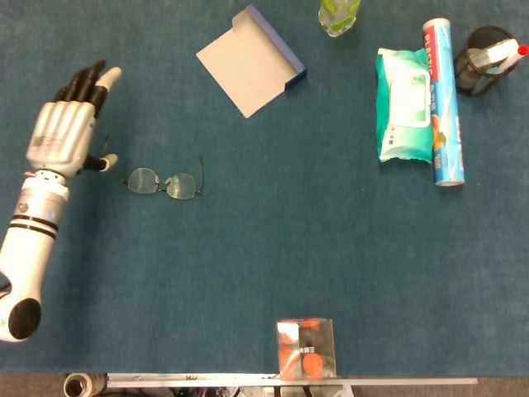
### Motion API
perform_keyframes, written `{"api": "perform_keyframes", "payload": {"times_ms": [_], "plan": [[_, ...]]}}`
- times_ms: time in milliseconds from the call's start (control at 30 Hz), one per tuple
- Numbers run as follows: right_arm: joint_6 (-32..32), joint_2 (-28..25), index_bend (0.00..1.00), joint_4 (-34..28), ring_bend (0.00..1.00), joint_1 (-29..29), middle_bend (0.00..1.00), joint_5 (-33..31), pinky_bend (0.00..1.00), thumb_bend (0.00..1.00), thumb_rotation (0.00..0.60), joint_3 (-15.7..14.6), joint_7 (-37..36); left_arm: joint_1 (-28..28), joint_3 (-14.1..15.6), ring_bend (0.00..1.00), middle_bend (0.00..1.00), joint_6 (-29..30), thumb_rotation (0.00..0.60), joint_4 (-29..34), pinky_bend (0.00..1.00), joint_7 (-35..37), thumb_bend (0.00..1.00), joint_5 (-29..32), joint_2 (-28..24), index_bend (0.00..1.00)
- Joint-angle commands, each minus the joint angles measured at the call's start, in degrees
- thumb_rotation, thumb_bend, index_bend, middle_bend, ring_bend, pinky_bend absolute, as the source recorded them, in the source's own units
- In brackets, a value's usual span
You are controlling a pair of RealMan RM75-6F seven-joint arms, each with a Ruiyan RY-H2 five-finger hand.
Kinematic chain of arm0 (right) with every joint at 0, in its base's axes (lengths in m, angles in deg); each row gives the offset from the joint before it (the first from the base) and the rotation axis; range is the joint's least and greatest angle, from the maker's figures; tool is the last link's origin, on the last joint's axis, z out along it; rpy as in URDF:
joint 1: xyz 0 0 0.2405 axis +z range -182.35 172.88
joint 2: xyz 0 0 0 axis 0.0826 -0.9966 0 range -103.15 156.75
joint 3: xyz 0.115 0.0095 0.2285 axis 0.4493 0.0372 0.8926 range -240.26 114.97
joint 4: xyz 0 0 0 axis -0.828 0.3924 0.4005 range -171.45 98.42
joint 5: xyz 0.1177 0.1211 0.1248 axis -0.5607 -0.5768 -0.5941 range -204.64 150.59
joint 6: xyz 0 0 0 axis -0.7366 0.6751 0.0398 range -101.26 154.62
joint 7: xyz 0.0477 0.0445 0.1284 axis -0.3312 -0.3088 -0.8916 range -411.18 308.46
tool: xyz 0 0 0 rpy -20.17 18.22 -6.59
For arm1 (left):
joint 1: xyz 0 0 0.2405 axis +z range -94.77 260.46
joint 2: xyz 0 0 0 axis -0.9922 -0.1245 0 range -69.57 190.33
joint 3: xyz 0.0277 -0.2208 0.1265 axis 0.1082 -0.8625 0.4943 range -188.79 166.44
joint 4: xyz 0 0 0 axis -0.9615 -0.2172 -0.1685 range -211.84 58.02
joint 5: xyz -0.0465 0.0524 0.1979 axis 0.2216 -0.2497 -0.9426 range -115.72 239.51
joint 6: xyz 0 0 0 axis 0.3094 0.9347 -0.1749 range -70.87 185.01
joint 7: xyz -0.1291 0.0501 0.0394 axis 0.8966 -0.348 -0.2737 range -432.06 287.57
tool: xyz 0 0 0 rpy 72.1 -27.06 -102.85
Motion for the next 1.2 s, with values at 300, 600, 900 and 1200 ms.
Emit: {"api": "perform_keyframes", "payload": {"times_ms": [300,600,900,1200], "plan": [[0.6,0.1,0.63,0.4,0.38,-0.3,0.5,0.3,0.39,0.26,0.6,-0.2,-0.5,1.9,0.9,0.02,0.0,1.8,0.6,-0.7,0.16,-2.7,0.1,0.2,-1.0,0.04],[0.8,0.1,0.63,0.4,0.38,-0.4,0.5,0.5,0.39,0.26,0.6,-0.3,-0.6,3.2,1.1,0.02,0.0,3.2,0.6,-0.9,0.16,-3.5,0.1,-0.3,-1.6,0.04],[0.6,0.1,0.63,0.3,0.38,-0.3,0.5,0.5,0.39,0.26,0.6,-0.3,-0.4,4.9,2.4,0.01,0.0,5.9,0.6,5.0,0.16,0.7,0.1,-6.2,-4.1,0.02],[1.0,0.0,0.63,0.4,0.38,-0.5,0.5,0.5,0.39,0.26,0.6,-0.2,-1.0,7.2,4.5,0.02,0.0,8.3,0.6,8.6,0.16,1.2,0.1,-10.5,-8.1,0.0]]}}
